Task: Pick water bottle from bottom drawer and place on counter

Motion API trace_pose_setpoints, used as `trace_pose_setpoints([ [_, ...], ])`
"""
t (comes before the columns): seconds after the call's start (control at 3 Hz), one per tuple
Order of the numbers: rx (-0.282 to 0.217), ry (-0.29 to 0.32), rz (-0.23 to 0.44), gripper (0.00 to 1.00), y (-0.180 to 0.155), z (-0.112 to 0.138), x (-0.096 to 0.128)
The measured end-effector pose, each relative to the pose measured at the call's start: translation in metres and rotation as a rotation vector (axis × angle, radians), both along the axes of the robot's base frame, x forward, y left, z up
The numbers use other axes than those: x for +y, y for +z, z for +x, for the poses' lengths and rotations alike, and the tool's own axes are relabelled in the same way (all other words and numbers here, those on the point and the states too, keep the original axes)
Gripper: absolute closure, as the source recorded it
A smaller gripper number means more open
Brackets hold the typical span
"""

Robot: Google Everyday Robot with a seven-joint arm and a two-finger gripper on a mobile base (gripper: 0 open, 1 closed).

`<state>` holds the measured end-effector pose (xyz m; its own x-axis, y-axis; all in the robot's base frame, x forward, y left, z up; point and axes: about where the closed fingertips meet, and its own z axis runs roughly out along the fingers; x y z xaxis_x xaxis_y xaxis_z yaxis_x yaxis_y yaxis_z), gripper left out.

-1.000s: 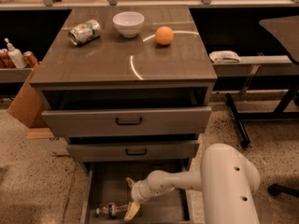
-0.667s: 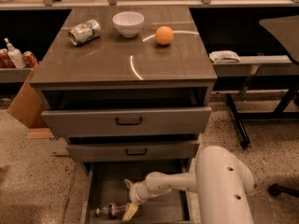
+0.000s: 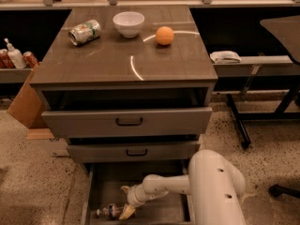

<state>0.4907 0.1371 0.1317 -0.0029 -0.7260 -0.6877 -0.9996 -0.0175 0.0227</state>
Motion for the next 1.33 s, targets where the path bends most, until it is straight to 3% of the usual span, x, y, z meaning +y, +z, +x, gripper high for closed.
trace_pose_setpoints([
  [1.0, 0.024, 0.029, -0.020, 0.89, -0.014, -0.013, 0.008],
  [1.33, 0.014, 0.053, 0.007, 1.00, 0.003, -0.017, 0.005],
])
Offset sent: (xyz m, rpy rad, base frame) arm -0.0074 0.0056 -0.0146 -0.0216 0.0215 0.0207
